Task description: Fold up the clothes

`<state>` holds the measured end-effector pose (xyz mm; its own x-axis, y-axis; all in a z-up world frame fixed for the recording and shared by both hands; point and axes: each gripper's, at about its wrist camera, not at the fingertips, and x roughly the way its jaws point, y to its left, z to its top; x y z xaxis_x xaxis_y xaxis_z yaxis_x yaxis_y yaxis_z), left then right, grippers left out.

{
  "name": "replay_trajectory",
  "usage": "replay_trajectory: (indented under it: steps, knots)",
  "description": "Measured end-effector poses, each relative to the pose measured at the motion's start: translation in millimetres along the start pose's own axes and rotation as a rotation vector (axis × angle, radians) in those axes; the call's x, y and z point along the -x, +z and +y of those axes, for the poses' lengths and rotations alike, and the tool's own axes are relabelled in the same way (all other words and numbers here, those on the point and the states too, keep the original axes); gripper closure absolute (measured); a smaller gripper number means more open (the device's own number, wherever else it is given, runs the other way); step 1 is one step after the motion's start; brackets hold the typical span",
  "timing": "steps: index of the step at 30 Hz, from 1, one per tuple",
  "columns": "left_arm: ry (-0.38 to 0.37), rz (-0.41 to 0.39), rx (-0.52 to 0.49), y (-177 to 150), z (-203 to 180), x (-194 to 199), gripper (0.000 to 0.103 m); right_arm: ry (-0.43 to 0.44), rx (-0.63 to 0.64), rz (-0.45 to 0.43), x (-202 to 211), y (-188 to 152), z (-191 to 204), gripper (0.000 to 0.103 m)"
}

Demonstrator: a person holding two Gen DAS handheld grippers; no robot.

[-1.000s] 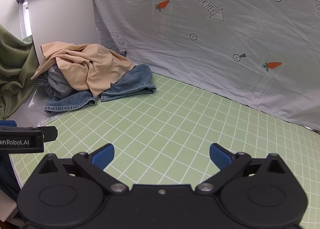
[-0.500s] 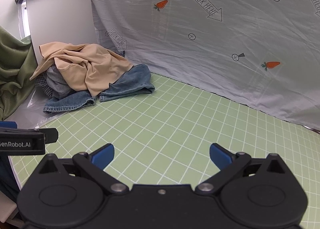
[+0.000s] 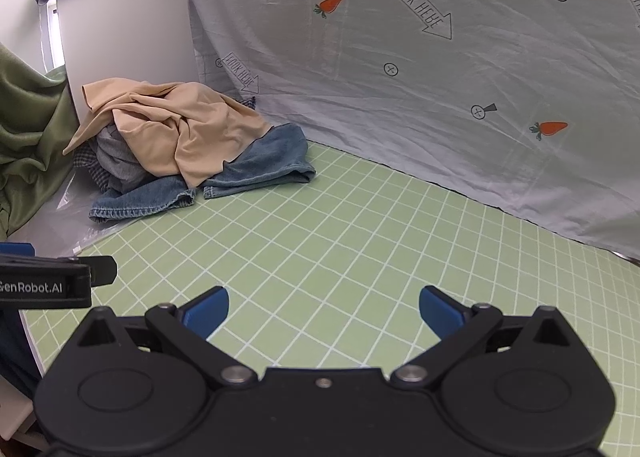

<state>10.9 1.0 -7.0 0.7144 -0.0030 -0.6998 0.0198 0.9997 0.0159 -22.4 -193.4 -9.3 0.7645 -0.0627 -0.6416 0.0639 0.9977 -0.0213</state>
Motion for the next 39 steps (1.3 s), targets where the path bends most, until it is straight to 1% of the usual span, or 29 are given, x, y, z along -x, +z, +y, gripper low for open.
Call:
replay_trajectory:
  steps: [10,18,25,31,34,39]
  knots:
    - [-0.004,0.010,-0.004,-1,-1,-3,0.000,0.000,-0.001,0.006,-2,-1,2,0.000]
    - [-0.011,0.032,-0.010,-1,-1,-10,0.000,0.005,0.006,0.027,-7,-2,6,0.000]
    - [-0.010,0.044,-0.004,12,1,-26,0.000,0.020,0.018,0.045,-23,10,12,0.000]
    - [0.006,0.034,0.000,40,9,-52,0.000,0.034,-0.001,0.028,-53,43,14,0.000]
    - [0.025,0.029,0.019,65,16,-74,0.000,0.031,-0.001,0.006,-76,67,18,0.000]
    - [0.090,0.029,0.070,113,37,-124,0.000,0.043,-0.014,-0.020,-129,111,28,0.001]
